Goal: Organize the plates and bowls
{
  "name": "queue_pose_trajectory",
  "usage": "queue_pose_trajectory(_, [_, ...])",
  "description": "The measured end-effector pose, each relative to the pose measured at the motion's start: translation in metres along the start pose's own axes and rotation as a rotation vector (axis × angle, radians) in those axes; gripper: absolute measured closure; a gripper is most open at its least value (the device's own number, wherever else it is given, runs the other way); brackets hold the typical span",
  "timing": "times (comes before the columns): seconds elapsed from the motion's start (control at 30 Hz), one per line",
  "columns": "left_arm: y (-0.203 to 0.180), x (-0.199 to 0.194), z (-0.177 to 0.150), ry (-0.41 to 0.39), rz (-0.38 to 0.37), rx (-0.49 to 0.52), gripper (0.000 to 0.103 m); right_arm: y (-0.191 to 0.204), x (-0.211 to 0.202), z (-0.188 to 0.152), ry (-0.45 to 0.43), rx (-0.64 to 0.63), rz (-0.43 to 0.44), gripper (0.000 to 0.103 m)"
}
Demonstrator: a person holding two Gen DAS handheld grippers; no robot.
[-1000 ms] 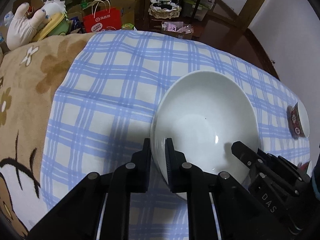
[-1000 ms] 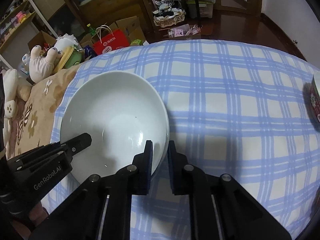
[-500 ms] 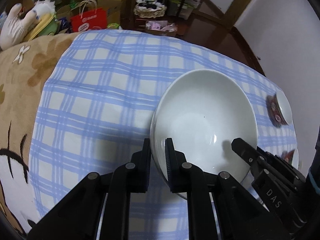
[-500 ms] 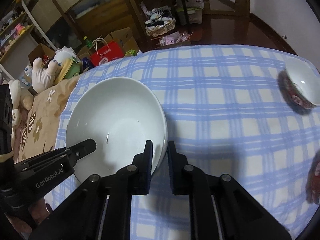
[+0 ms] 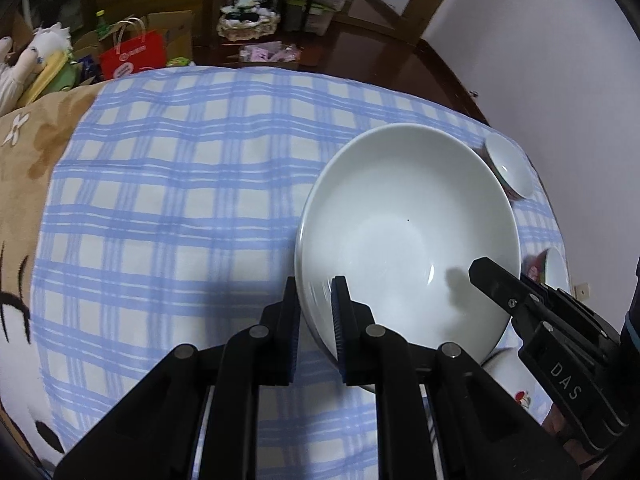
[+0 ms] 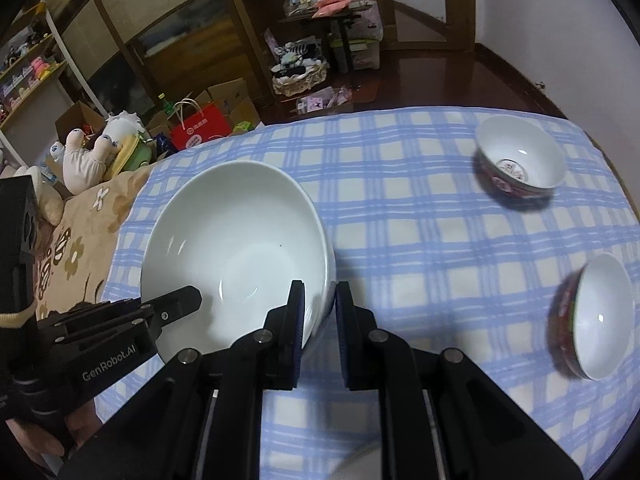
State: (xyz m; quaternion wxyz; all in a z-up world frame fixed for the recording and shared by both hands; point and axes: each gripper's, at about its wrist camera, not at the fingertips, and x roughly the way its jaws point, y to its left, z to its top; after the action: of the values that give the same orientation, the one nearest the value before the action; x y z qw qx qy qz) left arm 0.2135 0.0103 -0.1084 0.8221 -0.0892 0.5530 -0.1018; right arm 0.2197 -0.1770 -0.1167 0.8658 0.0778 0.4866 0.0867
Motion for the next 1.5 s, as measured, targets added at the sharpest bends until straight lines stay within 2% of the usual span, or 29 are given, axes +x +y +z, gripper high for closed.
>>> queue_pose_trajectory(0.2, [-0.019,0.010,-0.006,0.036,-0.033,0.035,0.088,-0.025,-0.005,-0.015,0.023,0.032,-0.013,0.086])
queue_pose_trajectory(0.67, [-0.043,0.039,-0.022,0.117,-0.012,0.099,0.088,-0.052,0.006,-0.041,0.067,0.092,-0.036,0.086])
queue_pose_trajectory(1.5, [-0.043,0.051,-0.019,0.145,0.000,0.116,0.088,-0.058,0.011,-0.045,0.069,0.106,-0.023,0.085])
